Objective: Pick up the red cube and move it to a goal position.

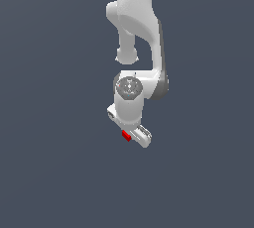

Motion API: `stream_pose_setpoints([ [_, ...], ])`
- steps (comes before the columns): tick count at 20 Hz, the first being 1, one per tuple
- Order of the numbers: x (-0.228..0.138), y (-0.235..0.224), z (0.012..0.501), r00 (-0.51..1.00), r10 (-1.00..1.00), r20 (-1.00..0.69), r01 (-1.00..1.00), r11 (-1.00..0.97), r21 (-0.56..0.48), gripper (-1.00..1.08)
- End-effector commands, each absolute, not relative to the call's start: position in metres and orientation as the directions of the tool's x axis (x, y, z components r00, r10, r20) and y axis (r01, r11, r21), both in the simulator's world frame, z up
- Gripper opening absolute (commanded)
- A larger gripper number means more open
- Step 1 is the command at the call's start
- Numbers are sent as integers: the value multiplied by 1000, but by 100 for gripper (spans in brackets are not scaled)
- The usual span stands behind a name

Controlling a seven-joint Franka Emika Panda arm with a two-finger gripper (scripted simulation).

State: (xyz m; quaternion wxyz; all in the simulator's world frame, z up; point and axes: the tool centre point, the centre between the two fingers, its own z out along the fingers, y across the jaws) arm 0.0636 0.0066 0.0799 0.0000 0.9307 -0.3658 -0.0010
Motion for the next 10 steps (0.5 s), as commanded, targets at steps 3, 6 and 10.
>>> stream_pose_setpoints([
  [3,51,14,120,732,-681,-1,-681,-732,-1,-100],
  [6,41,19,150,732,-681,-1,-681,-732,-1,-100],
  [10,28,27,193,732,-681,-1,-681,-732,-1,-100],
])
